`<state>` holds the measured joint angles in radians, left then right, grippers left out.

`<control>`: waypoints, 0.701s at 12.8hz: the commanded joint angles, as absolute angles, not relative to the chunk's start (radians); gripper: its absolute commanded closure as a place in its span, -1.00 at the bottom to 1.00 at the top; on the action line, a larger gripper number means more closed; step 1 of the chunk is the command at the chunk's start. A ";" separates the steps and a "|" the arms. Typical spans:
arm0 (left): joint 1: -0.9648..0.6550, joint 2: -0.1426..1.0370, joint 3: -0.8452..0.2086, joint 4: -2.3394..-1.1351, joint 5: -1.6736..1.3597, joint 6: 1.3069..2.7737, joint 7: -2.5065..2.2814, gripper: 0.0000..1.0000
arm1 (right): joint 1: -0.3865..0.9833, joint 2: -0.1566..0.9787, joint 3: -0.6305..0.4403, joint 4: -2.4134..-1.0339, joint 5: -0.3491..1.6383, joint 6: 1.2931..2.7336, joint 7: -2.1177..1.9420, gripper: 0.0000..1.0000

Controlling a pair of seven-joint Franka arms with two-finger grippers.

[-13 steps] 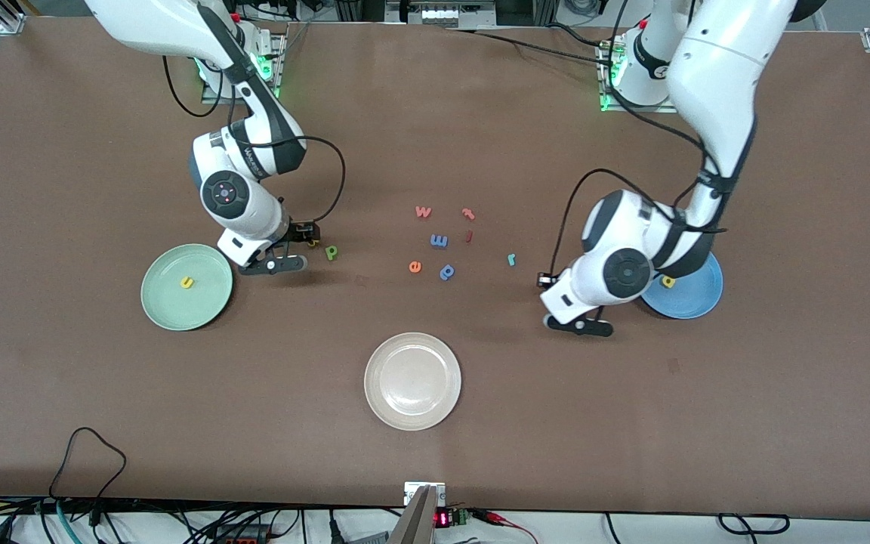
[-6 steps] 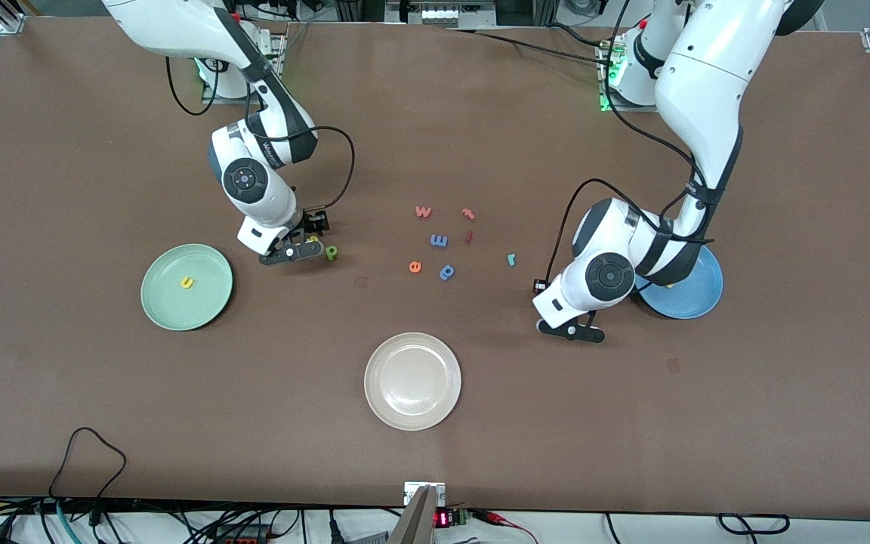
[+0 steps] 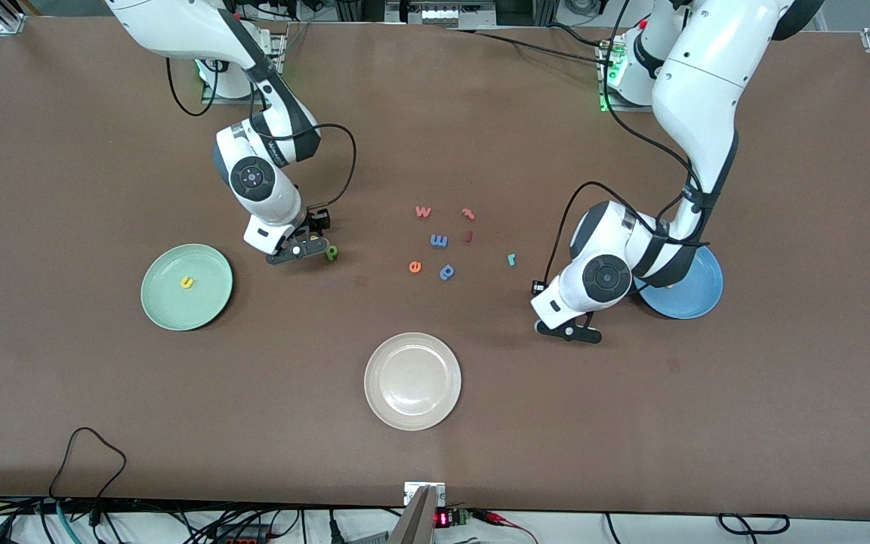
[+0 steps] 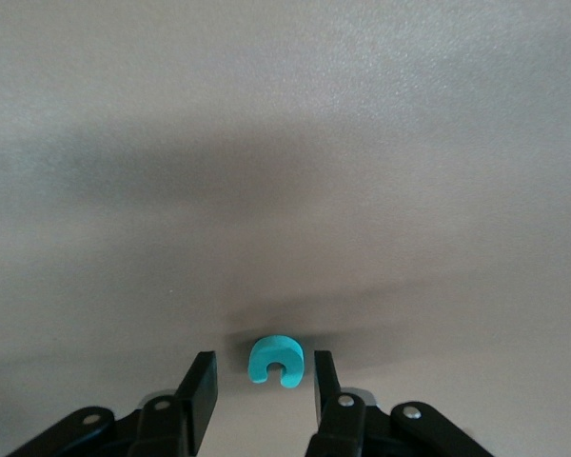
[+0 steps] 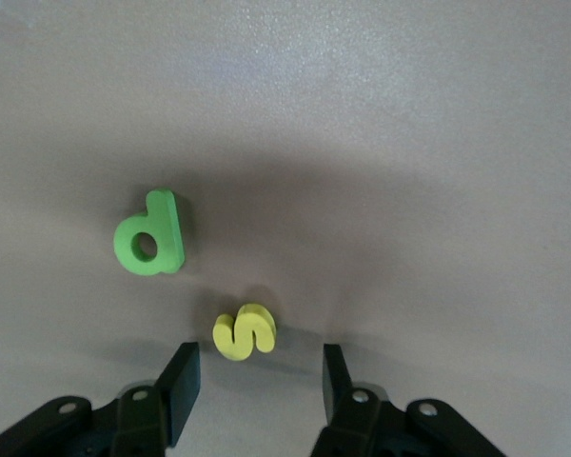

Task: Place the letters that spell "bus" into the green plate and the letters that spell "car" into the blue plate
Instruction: 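Grasp the yellow s with the right gripper while the left gripper grasps cyan letter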

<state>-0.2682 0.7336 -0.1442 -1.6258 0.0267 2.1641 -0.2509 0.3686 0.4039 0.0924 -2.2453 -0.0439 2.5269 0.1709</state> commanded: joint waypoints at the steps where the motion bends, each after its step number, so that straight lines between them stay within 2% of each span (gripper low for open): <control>1: -0.272 0.745 -0.144 -1.614 0.044 2.171 -0.250 0.00 | 0.382 0.414 0.098 -2.252 -0.055 2.569 0.161 -0.20; 3: -0.272 0.746 -0.147 -1.617 0.043 2.169 -0.250 0.00 | 0.382 0.417 0.098 -2.249 -0.054 2.572 0.161 -0.16; 5: -0.272 0.750 -0.147 -1.617 0.037 2.171 -0.250 0.00 | 0.382 0.417 0.098 -2.249 -0.055 2.572 0.160 0.00; 9: -0.272 0.753 -0.149 -1.635 0.035 2.192 -0.250 0.00 | 0.382 0.417 0.098 -2.247 -0.055 2.571 0.158 0.58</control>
